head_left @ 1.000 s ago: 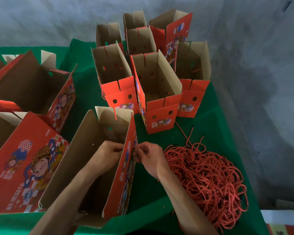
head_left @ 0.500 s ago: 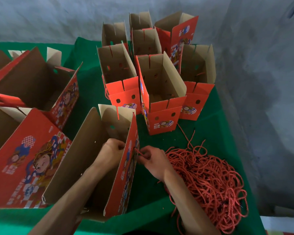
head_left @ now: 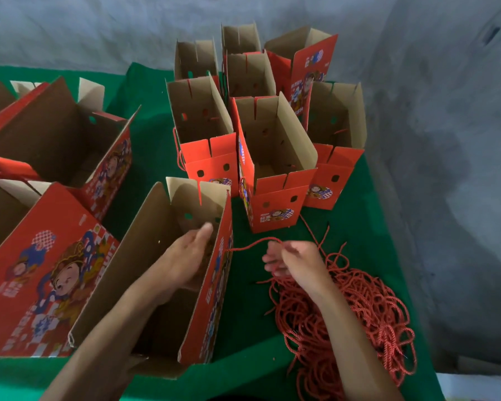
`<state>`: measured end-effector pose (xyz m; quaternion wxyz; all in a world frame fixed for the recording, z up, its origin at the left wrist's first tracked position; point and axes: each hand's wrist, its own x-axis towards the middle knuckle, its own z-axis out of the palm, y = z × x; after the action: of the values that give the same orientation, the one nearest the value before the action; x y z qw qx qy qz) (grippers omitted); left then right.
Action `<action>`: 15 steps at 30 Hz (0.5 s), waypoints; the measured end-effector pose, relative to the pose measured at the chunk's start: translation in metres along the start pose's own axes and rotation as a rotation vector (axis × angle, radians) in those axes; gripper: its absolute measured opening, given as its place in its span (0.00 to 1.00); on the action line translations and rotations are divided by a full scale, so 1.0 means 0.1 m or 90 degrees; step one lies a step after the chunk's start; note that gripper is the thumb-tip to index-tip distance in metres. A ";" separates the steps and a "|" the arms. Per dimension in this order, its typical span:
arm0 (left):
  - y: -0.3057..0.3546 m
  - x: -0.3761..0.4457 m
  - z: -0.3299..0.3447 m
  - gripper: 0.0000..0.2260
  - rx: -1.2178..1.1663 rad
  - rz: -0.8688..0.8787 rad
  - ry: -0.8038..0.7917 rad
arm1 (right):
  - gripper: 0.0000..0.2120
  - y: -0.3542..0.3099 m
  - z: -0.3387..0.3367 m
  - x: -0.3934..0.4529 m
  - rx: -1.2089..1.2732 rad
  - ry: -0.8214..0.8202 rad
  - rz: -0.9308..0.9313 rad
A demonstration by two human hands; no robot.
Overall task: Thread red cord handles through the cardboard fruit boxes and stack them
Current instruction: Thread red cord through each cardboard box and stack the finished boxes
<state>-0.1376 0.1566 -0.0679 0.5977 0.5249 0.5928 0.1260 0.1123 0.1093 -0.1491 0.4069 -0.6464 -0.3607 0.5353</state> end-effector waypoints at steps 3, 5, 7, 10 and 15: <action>0.13 -0.17 -0.02 0.25 -0.055 0.030 -0.106 | 0.13 -0.14 0.00 0.03 0.164 -0.031 -0.033; 0.15 -0.25 -0.01 0.22 0.008 0.044 -0.142 | 0.18 -0.11 0.02 0.07 0.200 -0.003 -0.042; 0.12 -0.27 0.00 0.17 0.083 0.031 -0.162 | 0.19 0.00 0.06 0.13 0.205 0.041 -0.020; 0.05 -0.28 -0.02 0.16 0.116 -0.034 -0.201 | 0.23 0.27 0.12 0.18 0.150 0.076 0.013; -0.06 -0.17 -0.08 0.10 0.112 -0.071 -0.147 | 0.27 0.71 0.30 0.19 -0.002 0.105 0.058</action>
<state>-0.1514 0.1447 -0.0605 0.6195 0.5528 0.5570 -0.0210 0.0880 0.1017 -0.2246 0.4092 -0.7048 -0.2971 0.4975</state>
